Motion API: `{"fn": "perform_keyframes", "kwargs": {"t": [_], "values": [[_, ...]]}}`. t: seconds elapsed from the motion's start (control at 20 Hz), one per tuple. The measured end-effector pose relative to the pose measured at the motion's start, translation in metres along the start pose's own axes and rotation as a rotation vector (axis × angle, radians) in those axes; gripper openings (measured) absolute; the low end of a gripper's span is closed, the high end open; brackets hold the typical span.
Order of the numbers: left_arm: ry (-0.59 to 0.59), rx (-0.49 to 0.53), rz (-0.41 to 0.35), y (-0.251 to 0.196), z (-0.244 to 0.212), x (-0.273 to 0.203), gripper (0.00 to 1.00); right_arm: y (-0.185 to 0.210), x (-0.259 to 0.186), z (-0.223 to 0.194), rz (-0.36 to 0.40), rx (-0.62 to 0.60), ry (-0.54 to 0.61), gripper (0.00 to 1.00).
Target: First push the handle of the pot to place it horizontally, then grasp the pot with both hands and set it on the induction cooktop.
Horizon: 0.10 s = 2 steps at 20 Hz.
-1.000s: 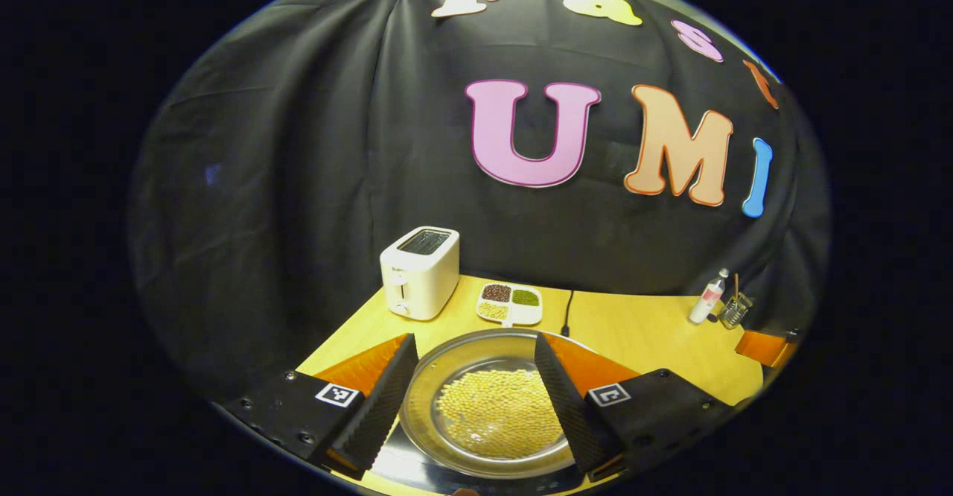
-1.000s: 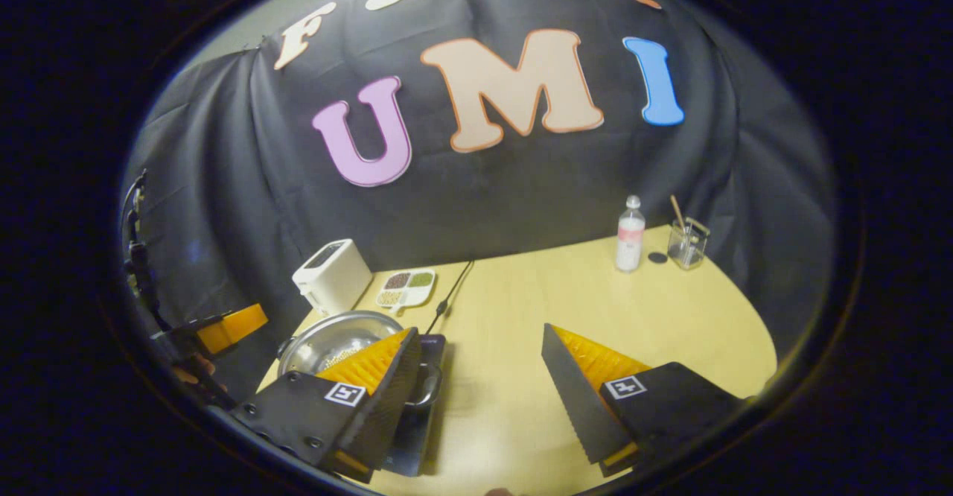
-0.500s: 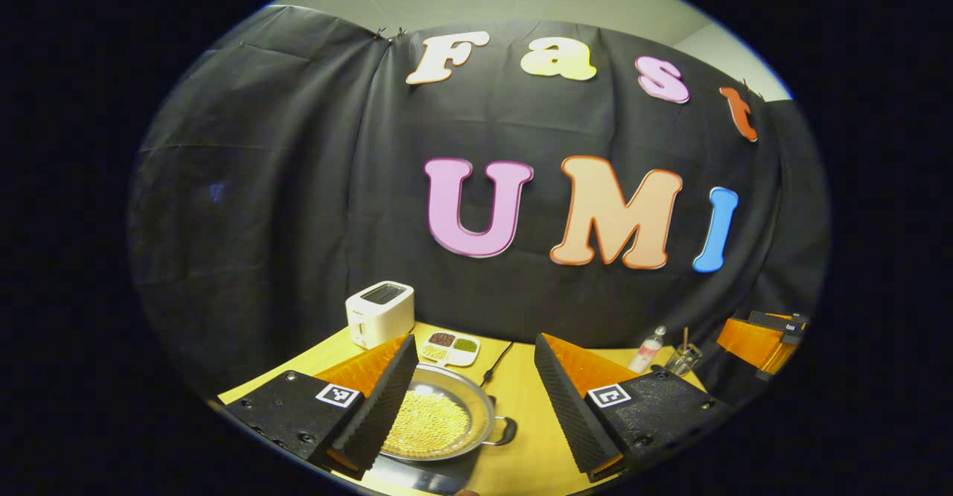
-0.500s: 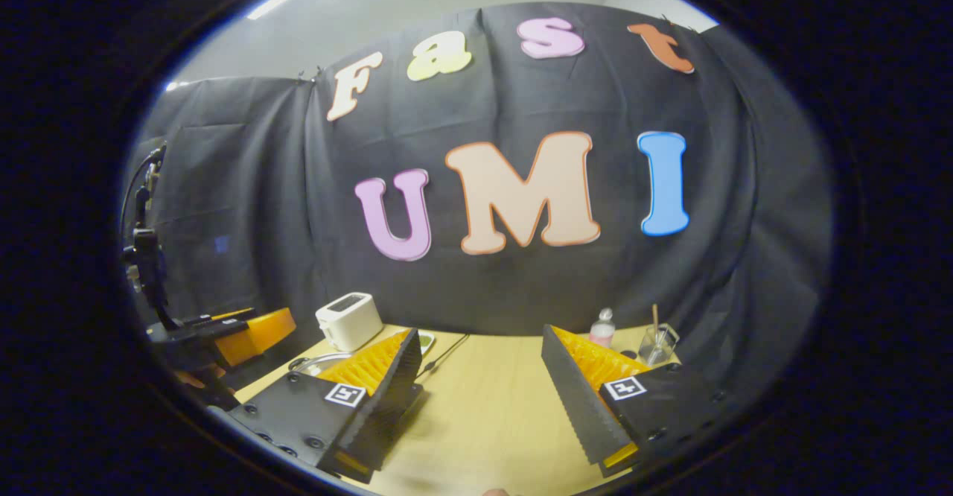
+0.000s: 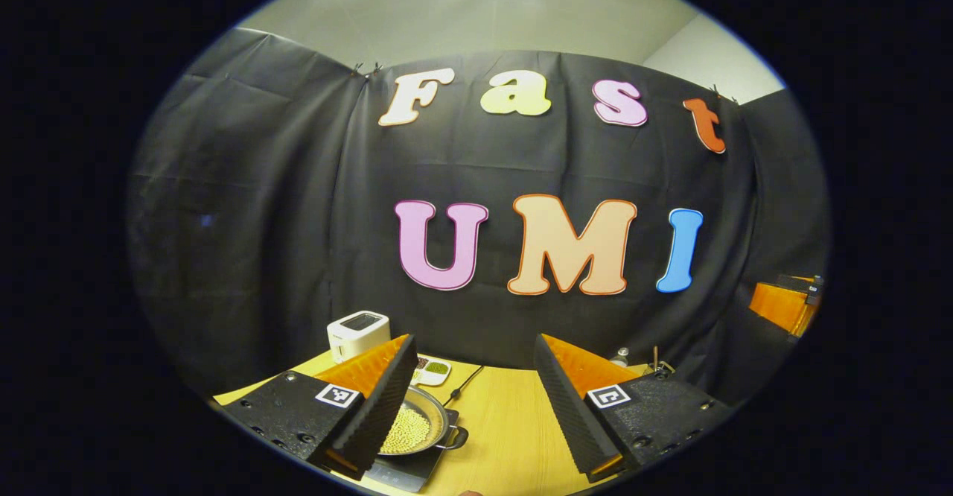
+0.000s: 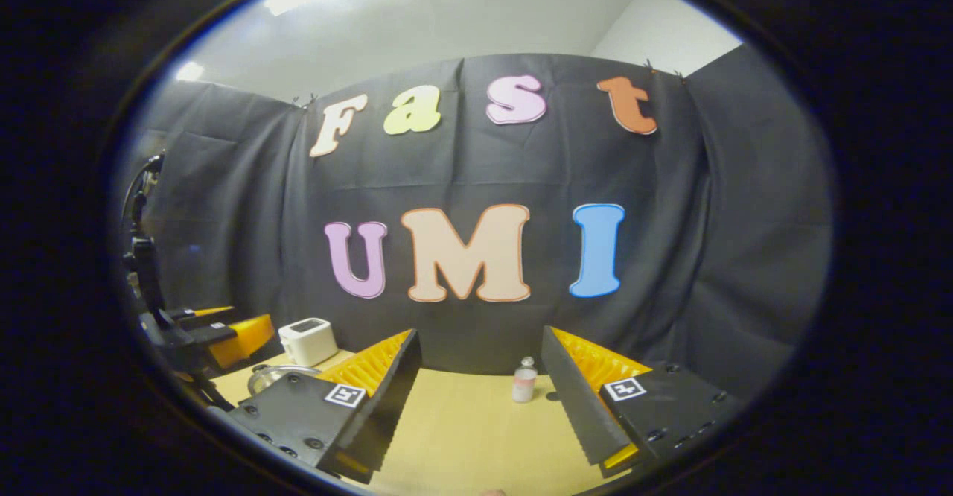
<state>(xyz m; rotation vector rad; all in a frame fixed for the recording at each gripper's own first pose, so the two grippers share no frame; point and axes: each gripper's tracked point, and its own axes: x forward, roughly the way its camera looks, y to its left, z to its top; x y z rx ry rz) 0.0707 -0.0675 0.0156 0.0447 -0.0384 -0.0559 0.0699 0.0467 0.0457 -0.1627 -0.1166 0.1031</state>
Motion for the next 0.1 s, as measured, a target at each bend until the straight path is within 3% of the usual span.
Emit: {"fn": "perform_keyframes", "kwargs": {"t": [0.05, 0.1], "values": [[-0.006, 0.004, 0.001, -0.0030, -0.0001, -0.0039, 0.96, -0.0082, -0.0061, -0.0032, -0.015, -0.002, 0.010, 0.91], [-0.009, 0.006, -0.001, -0.0066, 0.0006, -0.0067, 0.92, -0.0161, -0.0104, -0.0066, -0.028, -0.003, 0.021, 0.92]]}}
